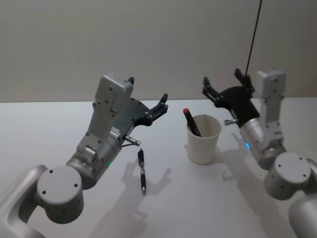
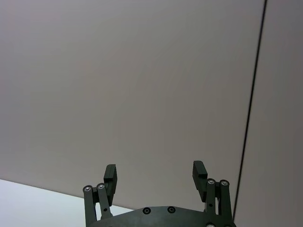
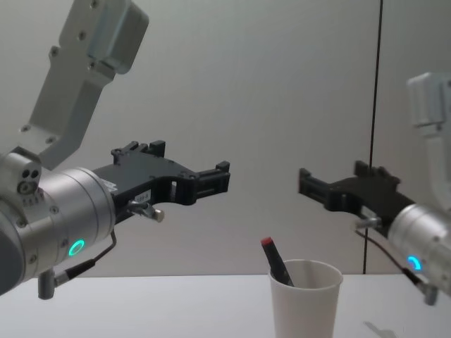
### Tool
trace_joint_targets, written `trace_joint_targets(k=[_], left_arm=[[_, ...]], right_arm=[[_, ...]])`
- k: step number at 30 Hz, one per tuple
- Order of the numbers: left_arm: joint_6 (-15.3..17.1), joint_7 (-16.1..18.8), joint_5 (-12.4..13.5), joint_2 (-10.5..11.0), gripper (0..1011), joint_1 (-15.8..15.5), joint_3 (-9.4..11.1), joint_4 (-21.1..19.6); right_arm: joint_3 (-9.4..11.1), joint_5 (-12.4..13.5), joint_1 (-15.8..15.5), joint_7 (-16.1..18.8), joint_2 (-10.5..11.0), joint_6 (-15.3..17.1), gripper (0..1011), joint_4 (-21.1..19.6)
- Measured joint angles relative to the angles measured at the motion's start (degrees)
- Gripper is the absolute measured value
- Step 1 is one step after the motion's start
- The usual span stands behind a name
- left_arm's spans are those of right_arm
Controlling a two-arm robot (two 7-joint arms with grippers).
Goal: Place the pen into the pen holder.
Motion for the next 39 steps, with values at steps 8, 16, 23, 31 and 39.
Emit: trace_joint_targets(k=[8, 16, 23, 31, 39], left_arm=[[0.0, 0.0, 0.0, 0.0, 1004, 0.0, 0.0, 0.0], [0.0, 0.0, 0.0, 0.0, 1004, 0.0, 0.0, 0.0], [0.0, 0.0, 0.0, 0.0, 1004, 0.0, 0.0, 0.0], [0.0, 0.0, 0.0, 0.0, 1004, 0.0, 0.0, 0.0], [0.0, 0.0, 0.0, 0.0, 1004, 0.0, 0.0, 0.0]], right_arm=[[1.3, 0.9, -4.7, -0.8, 2.3, 2.1, 1002, -6.6], [2.2, 1.7, -9.4, -1.1, 4.3, 4.1, 1002, -12.1], [2.9, 2.3, -13.6, -1.0, 6.2, 5.8, 1002, -16.9], [3.4, 2.6, -16.4, -0.7, 7.5, 7.3, 1002, -20.1], [3.7, 2.8, -18.0, -0.6, 8.2, 8.1, 1002, -21.9]])
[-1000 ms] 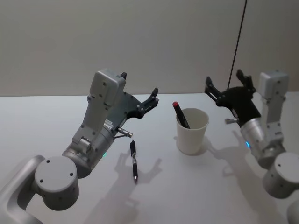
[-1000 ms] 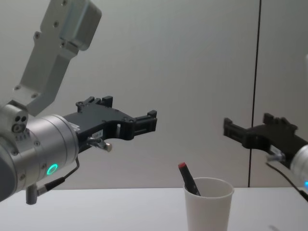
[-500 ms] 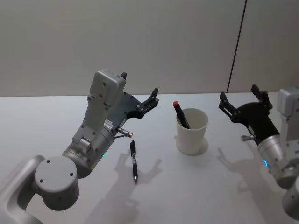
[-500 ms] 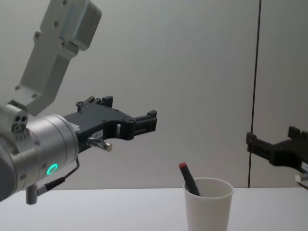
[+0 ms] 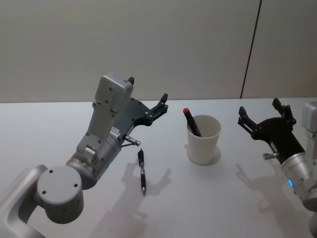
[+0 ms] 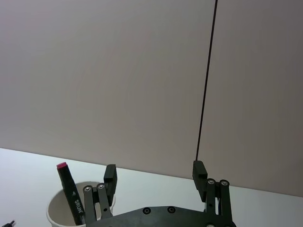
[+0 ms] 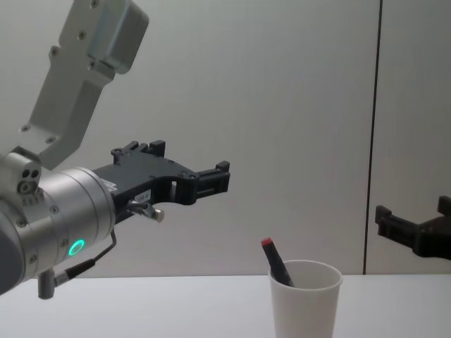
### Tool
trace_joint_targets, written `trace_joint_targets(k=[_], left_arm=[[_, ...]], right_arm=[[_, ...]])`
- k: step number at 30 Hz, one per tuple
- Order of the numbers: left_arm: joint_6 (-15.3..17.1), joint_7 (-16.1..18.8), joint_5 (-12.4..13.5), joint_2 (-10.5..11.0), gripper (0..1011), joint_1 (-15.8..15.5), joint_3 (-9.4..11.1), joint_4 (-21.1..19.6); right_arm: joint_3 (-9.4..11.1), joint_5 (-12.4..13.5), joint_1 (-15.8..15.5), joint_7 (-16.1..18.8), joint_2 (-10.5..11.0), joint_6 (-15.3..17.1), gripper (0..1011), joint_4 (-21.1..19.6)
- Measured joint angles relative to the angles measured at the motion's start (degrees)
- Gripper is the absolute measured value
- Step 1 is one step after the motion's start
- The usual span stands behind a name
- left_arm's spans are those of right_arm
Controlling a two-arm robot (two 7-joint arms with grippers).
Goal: Place the pen into the pen holder.
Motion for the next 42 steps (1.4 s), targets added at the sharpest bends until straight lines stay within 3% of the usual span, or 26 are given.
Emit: trace_joint_targets(k=[13, 31, 42], left_arm=[[0.7, -0.1, -0.3, 0.0, 1004, 0.0, -0.1, 0.0], [7.8, -0.8, -6.8, 0.3, 1004, 0.5, -1.5, -0.2], [11.0, -1.4, -9.2, 0.2, 1004, 0.5, -2.1, 0.4]], right_arm=[[0.2, 0.1, -1.1, 0.1, 0.5, 0.5, 1002, -1.2], [0.3, 0.2, -1.6, 0.1, 0.7, 0.8, 1002, -1.8], [0.3, 0.2, -1.6, 0.1, 0.7, 0.8, 1002, -1.8]])
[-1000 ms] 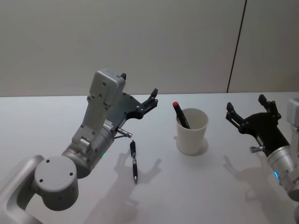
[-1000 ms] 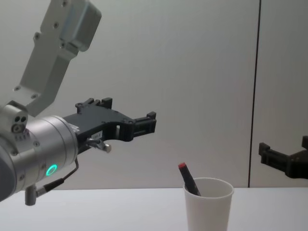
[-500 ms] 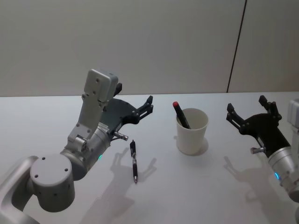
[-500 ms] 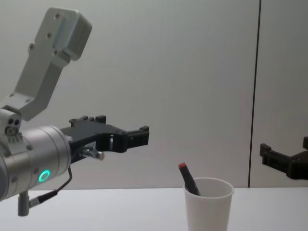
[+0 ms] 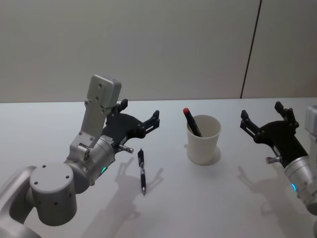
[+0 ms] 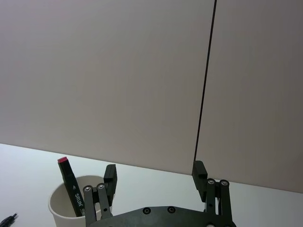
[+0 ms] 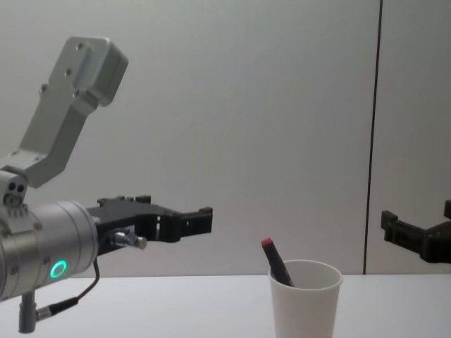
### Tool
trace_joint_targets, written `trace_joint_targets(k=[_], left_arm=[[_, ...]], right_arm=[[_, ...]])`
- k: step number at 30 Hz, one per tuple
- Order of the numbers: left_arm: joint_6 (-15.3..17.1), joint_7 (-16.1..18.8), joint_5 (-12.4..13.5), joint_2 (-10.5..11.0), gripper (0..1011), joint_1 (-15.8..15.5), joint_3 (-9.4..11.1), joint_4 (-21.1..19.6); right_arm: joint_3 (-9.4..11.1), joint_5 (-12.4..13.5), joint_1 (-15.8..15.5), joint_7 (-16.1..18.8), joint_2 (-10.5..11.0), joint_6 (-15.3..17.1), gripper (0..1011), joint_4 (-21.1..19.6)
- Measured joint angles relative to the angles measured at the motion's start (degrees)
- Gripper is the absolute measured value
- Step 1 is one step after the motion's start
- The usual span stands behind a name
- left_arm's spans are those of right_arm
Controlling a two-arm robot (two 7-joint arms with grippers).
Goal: Place the pen into the pen holder.
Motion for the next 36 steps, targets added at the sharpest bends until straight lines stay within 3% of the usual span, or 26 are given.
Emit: trace_joint_targets(k=[19, 36], left_arm=[[5.9, -0.3, -6.8, -1.1, 1004, -0.9, -1.2, 3.6], [13.7, 2.7, -11.1, -3.7, 1004, -3.7, -1.8, 8.7]], right_arm=[[0.0, 0.0, -0.1, 0.0, 0.0, 0.0, 1002, 0.0], [0.0, 0.0, -0.1, 0.0, 0.0, 0.0, 1002, -0.1]])
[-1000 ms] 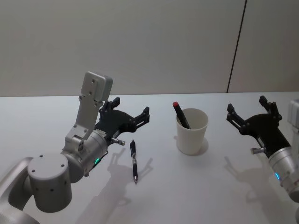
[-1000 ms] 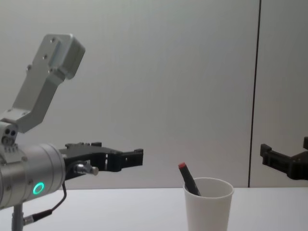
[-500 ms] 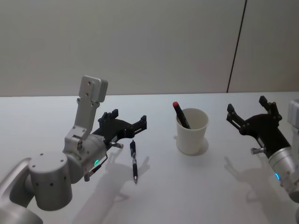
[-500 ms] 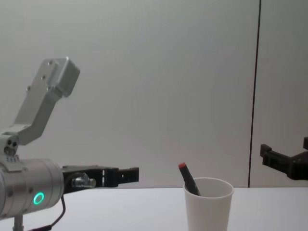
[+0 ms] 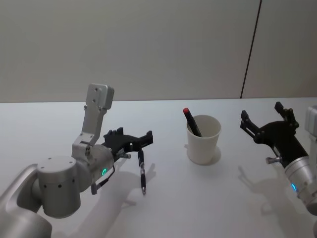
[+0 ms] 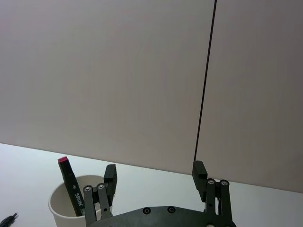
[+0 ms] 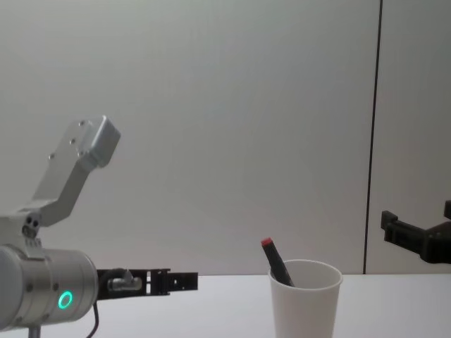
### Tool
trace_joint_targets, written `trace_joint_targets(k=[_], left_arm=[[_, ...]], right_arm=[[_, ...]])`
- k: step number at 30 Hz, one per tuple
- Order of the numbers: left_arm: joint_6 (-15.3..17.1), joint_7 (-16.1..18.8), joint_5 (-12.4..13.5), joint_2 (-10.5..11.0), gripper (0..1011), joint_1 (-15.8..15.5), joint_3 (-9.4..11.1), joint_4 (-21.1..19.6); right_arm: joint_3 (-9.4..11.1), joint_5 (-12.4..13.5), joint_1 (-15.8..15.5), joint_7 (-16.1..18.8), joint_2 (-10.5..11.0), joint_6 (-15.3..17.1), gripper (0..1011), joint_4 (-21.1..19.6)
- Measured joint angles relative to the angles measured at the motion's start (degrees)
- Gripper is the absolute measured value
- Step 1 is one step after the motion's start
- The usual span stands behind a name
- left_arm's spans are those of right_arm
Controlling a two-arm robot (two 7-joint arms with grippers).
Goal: Place the pen into the pen holder.
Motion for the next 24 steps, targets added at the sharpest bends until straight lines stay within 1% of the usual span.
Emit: trace_joint_targets(k=[5, 11, 12, 14, 15, 19, 22, 24], left_arm=[[1.9, 0.9, -0.6, -0.7, 1004, -0.9, -0.1, 1.4], [5.2, 2.3, -1.1, -1.9, 1004, -2.3, -0.1, 3.5], [6.2, 2.7, -1.1, -2.1, 1004, -2.7, -0.1, 3.9], [7.1, 3.1, -1.1, -2.4, 1004, -3.0, -0.1, 4.4], [8.0, 3.4, -1.1, -2.8, 1004, -3.5, 0.0, 5.0], [9.5, 4.0, -1.0, -3.4, 1004, -4.2, 0.1, 6.0], [11.3, 4.7, -0.4, -4.1, 1004, -5.1, 0.4, 7.2], [12.0, 4.9, -0.2, -4.4, 1004, -5.4, 0.5, 7.7]], right_arm=[[0.0, 0.0, 0.0, 0.0, 0.0, 0.0, 1002, 0.0], [0.0, 0.0, 0.0, 0.0, 0.0, 0.0, 1002, 0.0], [0.0, 0.0, 0.0, 0.0, 0.0, 0.0, 1002, 0.0], [0.0, 0.0, 0.0, 0.0, 0.0, 0.0, 1002, 0.0], [0.0, 0.0, 0.0, 0.0, 0.0, 0.0, 1002, 0.0], [0.0, 0.0, 0.0, 0.0, 0.0, 0.0, 1002, 0.0], [0.0, 0.0, 0.0, 0.0, 0.0, 0.0, 1002, 0.0], [0.0, 0.0, 0.0, 0.0, 0.0, 0.0, 1002, 0.0]])
